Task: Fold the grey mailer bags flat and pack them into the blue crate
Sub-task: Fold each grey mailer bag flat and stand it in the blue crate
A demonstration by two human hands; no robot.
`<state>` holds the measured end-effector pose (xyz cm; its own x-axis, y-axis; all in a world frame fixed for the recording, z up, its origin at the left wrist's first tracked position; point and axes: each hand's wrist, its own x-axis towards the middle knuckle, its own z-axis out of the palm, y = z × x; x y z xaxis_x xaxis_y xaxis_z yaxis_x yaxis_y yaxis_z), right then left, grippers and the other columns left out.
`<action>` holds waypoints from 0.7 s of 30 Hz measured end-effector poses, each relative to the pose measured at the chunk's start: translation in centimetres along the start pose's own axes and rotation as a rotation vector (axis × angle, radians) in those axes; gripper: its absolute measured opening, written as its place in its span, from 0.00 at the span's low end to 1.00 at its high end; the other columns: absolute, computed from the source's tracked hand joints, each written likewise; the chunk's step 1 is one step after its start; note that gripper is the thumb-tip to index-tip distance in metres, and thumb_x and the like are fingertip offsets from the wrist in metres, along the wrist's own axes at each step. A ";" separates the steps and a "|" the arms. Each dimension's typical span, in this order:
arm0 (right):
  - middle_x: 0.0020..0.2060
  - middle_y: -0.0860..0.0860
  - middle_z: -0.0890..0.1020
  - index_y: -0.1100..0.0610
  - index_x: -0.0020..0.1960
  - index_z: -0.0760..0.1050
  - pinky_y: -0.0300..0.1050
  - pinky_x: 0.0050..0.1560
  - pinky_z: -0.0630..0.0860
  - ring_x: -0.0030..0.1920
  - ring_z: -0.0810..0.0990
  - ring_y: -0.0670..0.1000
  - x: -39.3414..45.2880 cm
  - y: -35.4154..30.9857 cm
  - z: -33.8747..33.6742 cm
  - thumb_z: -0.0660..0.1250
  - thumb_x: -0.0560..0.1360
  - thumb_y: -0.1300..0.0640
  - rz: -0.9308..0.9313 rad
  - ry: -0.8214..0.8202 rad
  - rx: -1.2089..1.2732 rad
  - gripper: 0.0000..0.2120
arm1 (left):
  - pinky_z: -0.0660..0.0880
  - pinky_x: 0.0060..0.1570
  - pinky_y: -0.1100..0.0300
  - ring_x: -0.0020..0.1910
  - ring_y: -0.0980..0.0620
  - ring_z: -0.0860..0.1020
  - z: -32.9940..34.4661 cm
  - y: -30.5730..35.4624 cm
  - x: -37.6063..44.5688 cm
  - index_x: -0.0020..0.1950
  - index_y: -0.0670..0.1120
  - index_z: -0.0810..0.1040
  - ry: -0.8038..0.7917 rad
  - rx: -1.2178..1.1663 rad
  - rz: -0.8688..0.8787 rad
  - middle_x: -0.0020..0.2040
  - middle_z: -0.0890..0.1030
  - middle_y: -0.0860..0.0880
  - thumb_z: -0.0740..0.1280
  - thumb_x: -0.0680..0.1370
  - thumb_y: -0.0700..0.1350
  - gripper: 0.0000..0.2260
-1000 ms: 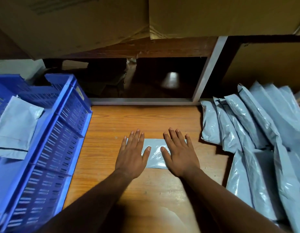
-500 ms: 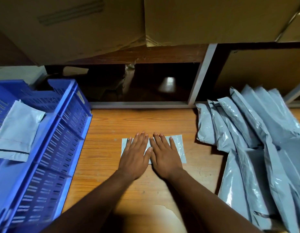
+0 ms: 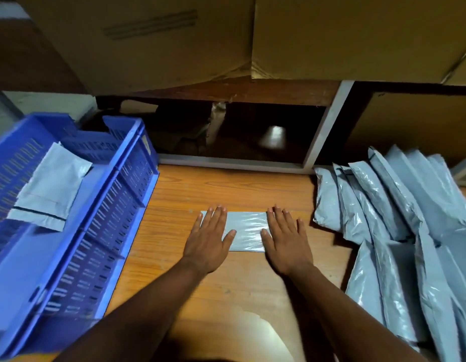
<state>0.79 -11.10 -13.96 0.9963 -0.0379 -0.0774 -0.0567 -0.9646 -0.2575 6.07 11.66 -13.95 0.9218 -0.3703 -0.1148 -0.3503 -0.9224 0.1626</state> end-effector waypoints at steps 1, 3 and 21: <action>0.83 0.47 0.41 0.47 0.84 0.40 0.59 0.81 0.38 0.83 0.39 0.51 -0.1 0.2 -0.1 0.38 0.85 0.38 -0.005 -0.011 0.001 0.30 | 0.37 0.80 0.50 0.83 0.51 0.42 -0.2 -0.1 0.0 0.84 0.48 0.42 -0.028 -0.009 -0.004 0.84 0.45 0.51 0.33 0.79 0.65 0.37; 0.84 0.48 0.43 0.48 0.84 0.41 0.59 0.81 0.39 0.83 0.40 0.52 -0.1 0.2 -0.3 0.39 0.85 0.39 -0.014 -0.029 0.012 0.30 | 0.37 0.80 0.49 0.83 0.51 0.43 -0.9 0.2 0.1 0.84 0.48 0.44 -0.050 -0.032 -0.016 0.85 0.46 0.51 0.37 0.81 0.66 0.36; 0.52 0.45 0.81 0.47 0.55 0.79 0.55 0.54 0.77 0.54 0.77 0.51 0.6 -5.5 -8.8 0.71 0.77 0.53 -0.106 0.291 0.338 0.07 | 0.72 0.43 0.54 0.51 0.53 0.77 -15.9 -4.7 -1.7 0.48 0.55 0.77 0.077 -0.252 -0.019 0.50 0.80 0.56 0.75 0.74 0.51 0.08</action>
<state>2.24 -8.14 -4.15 0.9719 -0.0614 0.2275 0.0770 -0.8296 -0.5530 8.81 18.35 1.11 0.9412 -0.3345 -0.0468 -0.2890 -0.8693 0.4009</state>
